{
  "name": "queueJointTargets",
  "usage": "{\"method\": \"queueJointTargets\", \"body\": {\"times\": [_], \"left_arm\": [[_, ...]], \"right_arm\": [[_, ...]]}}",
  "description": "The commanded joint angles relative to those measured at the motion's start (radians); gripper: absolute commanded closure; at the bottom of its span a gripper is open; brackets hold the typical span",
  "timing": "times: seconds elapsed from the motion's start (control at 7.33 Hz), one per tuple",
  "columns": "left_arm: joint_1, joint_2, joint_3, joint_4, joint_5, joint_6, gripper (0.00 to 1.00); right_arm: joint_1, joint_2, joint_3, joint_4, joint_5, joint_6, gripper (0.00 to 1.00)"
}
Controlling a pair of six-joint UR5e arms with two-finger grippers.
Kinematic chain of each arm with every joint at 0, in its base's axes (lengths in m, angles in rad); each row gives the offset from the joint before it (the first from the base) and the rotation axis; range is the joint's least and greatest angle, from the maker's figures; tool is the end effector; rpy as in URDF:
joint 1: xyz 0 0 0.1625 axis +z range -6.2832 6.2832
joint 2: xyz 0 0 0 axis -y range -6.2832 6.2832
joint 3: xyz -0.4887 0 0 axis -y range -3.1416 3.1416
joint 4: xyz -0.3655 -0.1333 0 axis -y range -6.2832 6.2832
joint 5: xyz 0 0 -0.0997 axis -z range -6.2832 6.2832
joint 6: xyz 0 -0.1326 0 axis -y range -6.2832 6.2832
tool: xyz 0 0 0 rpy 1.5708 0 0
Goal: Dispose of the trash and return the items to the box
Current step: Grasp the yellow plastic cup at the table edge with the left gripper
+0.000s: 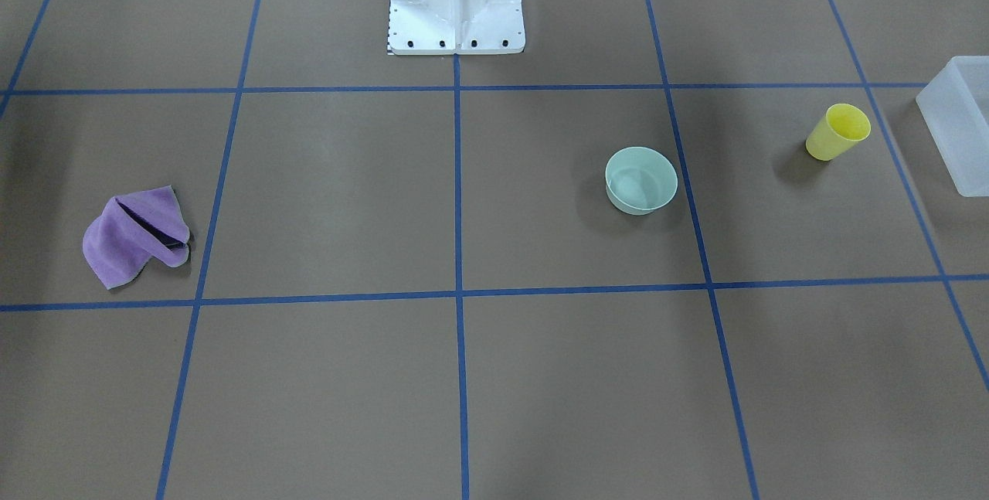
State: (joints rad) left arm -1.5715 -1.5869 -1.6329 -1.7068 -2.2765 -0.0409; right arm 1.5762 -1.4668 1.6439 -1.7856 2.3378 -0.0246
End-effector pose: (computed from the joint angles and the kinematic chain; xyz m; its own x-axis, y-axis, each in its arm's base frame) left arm -0.0476 -0.4911 0.7000 0.7606 0.0973 -0.6419 0.0318 0.9819 0.1865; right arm 0.0440 -0.5063 0.6833 0.7198 0.0055 0.6942 0.0123 0.9997 -0.0206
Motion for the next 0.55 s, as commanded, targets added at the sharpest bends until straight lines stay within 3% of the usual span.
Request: {"method": "queueJointTargets", "body": {"times": [0.0,0.41], "left_arm": [[-0.001,0.001,0.002,-0.005,-0.001,0.001,0.02],[-0.001,0.059,0.007,-0.083,-0.009,0.007,0.02]], "right_arm": [[0.001,0.0,0.005,0.0,0.0,0.002,0.0],[-0.001,0.002,0.007,0.0,0.002,0.003,0.0]]}}
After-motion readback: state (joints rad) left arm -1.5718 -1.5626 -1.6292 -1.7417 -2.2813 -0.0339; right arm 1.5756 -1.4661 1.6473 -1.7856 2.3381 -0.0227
